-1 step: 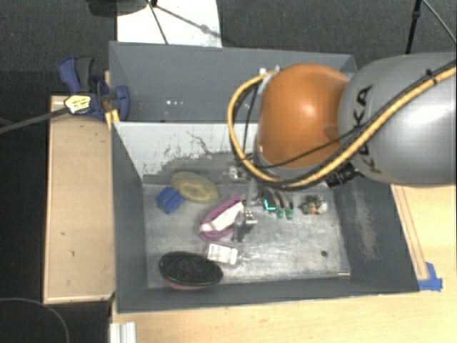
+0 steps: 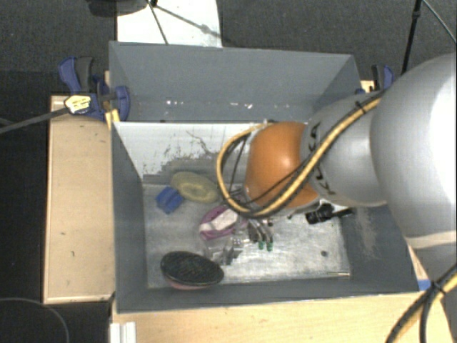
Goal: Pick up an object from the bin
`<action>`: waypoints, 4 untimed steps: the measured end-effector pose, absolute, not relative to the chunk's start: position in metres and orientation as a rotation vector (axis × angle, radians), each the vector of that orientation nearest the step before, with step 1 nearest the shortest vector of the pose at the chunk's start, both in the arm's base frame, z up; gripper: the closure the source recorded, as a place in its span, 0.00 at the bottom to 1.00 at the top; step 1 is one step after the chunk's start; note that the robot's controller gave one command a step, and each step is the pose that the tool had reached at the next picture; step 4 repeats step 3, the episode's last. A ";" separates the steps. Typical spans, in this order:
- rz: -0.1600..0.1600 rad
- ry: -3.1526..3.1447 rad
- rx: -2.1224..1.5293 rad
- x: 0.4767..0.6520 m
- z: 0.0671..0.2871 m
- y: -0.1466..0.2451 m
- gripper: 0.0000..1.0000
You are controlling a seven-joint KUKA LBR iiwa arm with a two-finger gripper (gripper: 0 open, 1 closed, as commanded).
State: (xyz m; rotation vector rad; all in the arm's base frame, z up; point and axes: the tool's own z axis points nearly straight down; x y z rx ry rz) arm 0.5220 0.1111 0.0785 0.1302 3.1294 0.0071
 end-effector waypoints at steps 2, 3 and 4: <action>0.005 3.127 0.204 0.535 0.192 0.119 1.00; 0.003 3.133 0.184 0.535 0.216 0.128 1.00; 0.003 3.133 0.184 0.535 0.216 0.128 1.00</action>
Offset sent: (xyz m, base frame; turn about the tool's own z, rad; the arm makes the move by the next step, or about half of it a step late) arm 0.0000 0.0000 0.0000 0.0000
